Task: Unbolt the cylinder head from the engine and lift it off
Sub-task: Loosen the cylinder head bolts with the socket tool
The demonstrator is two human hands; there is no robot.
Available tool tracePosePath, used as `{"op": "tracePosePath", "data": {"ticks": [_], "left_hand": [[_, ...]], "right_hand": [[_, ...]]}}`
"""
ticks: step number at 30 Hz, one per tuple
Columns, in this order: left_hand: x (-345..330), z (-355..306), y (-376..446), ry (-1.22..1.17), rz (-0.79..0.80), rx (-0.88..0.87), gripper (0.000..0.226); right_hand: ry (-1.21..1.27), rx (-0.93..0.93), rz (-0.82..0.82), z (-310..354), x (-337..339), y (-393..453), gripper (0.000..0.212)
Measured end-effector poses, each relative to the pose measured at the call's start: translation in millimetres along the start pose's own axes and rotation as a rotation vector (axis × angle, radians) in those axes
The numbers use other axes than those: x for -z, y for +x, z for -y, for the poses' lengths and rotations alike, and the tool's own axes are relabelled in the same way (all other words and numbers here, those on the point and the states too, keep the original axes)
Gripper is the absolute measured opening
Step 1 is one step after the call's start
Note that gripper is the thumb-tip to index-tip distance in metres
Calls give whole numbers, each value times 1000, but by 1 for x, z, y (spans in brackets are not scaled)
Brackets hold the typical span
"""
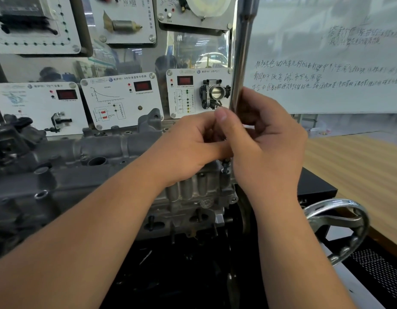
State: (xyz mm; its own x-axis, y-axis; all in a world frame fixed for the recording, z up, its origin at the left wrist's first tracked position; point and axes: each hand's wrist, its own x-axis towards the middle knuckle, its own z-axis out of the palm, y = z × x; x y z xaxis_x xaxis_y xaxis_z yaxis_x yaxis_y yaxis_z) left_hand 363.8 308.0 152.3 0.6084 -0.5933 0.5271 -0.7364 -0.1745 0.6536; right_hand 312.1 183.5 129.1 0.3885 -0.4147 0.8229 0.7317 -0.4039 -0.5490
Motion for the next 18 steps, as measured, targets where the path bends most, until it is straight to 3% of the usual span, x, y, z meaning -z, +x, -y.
{"op": "tracePosePath", "data": {"ticks": [3,8,12,16,18], "left_hand": [[-2,0,-1,-24,-23,21,14],[1,-2,-4,-43,25,49,30],[0,-1,-2,-67,-4,40,13],[0,-1,-1,-6,4,42,26],[-1,-2,-1,-13,-10,50,19]], "right_hand": [[-20,8,-41,0,1,-1,30],[-48,14,-20,1,2,-2,41],[-78,47,37,2,5,0,42],[-41,37,30,4,2,0,38],[-33,42,-20,2,1,0,31]]}}
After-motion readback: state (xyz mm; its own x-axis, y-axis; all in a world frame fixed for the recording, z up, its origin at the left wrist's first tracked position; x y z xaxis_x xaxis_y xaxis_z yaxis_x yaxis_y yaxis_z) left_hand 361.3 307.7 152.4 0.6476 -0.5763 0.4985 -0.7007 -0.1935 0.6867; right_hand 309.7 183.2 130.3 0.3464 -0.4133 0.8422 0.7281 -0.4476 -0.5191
